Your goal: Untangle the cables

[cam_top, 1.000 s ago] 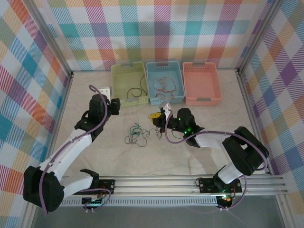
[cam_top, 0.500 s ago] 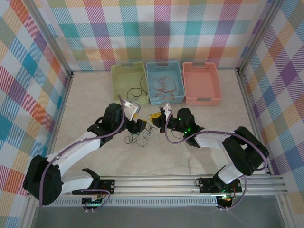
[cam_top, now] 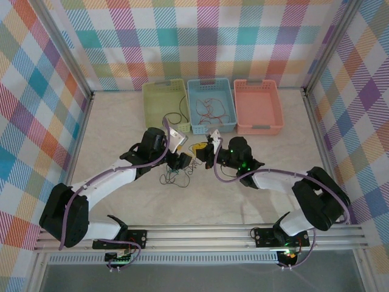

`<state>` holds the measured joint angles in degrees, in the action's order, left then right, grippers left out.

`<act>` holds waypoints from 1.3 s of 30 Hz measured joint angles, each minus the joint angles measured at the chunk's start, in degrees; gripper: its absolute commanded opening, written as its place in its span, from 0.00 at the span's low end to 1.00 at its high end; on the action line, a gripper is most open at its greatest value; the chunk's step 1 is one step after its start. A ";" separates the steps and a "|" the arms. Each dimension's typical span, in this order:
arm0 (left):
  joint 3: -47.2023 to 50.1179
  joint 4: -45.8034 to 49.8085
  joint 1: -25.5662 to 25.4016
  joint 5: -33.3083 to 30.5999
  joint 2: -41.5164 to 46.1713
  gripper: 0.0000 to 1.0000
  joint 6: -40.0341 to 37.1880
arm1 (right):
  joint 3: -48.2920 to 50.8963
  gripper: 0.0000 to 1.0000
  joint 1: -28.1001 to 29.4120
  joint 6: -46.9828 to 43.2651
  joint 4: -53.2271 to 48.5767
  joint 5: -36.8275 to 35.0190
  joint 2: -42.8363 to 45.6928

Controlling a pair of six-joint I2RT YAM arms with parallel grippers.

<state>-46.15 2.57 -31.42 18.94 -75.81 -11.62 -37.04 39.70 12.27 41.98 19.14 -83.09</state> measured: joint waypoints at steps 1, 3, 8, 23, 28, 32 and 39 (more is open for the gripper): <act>0.00 -0.39 -0.02 0.39 -0.11 0.70 -0.09 | -0.70 0.00 0.00 0.24 -1.03 0.28 0.83; -0.07 -1.49 -0.04 1.22 -0.66 0.71 -0.35 | -1.53 0.00 0.00 0.66 -2.29 0.57 2.78; 0.04 -4.39 -0.70 4.22 -1.38 0.73 -1.14 | -2.29 0.00 0.00 0.81 -4.46 1.11 5.46; 4.44 -11.28 -1.20 11.96 2.38 0.69 -2.99 | -2.58 0.00 -0.04 2.16 -7.43 3.17 5.46; 4.20 -13.31 -1.79 11.32 1.77 0.64 -2.78 | -3.02 0.00 -0.07 3.04 -7.50 4.74 5.46; 2.49 -13.97 -1.97 8.17 -0.81 0.58 -2.60 | -3.54 0.00 -0.04 4.04 -7.74 6.32 5.46; 1.77 -18.45 -2.51 0.76 -3.67 0.30 0.55 | -3.56 0.00 -0.04 5.33 -8.22 8.09 5.97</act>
<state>-44.38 -15.88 -33.93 19.70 -79.48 -11.07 -40.60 39.66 17.61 33.76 27.22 -77.12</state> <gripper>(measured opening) 0.331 0.068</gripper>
